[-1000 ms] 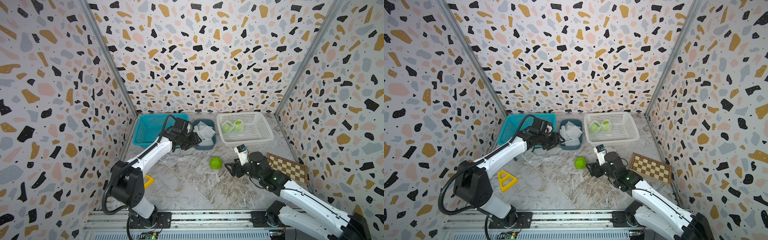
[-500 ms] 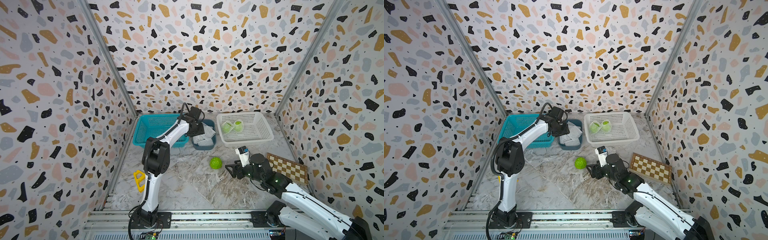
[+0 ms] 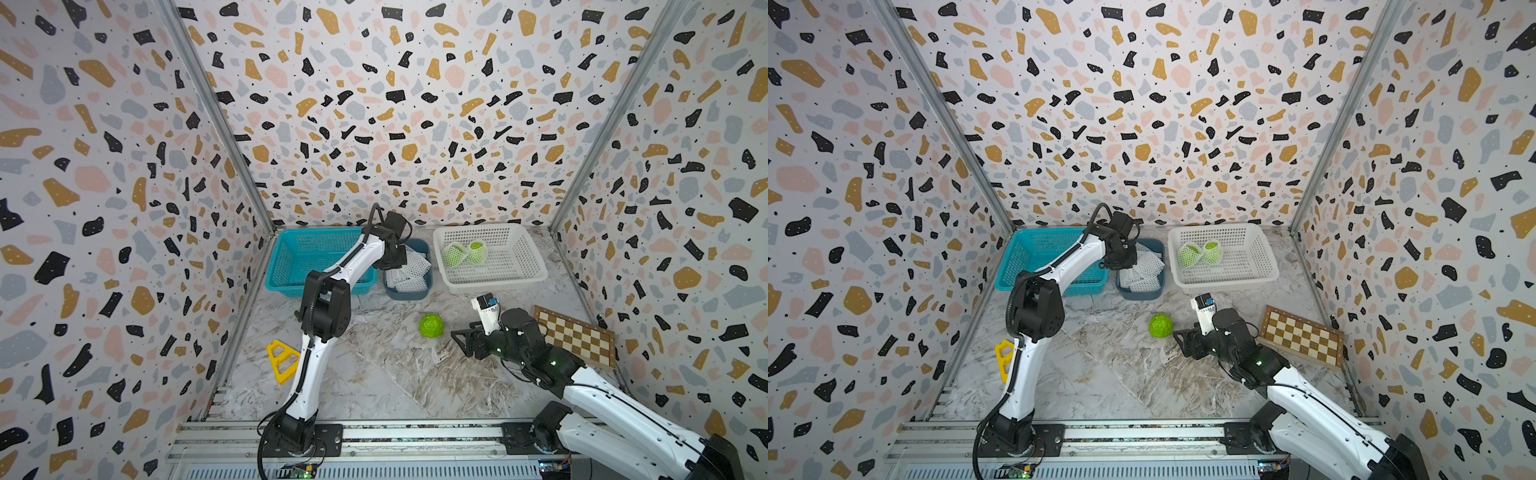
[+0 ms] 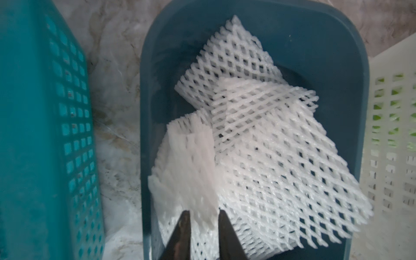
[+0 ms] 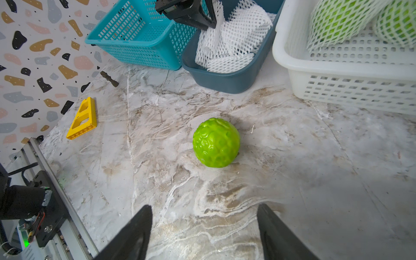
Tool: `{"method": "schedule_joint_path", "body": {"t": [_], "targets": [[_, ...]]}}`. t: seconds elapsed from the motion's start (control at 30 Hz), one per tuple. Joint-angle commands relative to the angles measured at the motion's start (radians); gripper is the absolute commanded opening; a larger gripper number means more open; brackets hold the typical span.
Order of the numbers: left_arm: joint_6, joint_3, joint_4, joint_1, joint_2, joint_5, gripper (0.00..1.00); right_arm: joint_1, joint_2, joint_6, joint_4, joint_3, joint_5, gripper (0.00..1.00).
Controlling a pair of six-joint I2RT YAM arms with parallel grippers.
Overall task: Sleeve custard apples in foam nets
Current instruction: Pick up the foam net from the storage box.
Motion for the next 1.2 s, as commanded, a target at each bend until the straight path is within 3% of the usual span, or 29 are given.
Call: {"method": "schedule_joint_path", "body": {"t": [0.0,0.13,0.63,0.93,1.17], "targets": [[0.033,0.044,-0.036,-0.001,0.008,-0.015,0.11,-0.004,0.006,-0.002,-0.001,0.016,0.002,0.75],[0.065,0.048,-0.053,0.0,-0.012,-0.045,0.0,-0.004,0.017,-0.001,0.002,0.019,0.0,0.75],[0.13,-0.073,-0.022,0.0,-0.251,-0.029,0.0,-0.004,0.022,0.016,0.009,0.019,-0.001,0.75],[0.161,-0.187,0.016,0.0,-0.393,0.053,0.0,-0.005,0.036,0.006,0.015,0.041,0.004,0.76],[0.225,-0.353,0.087,-0.008,-0.554,0.26,0.0,-0.041,0.037,-0.03,0.004,0.113,-0.033,0.77]]}}
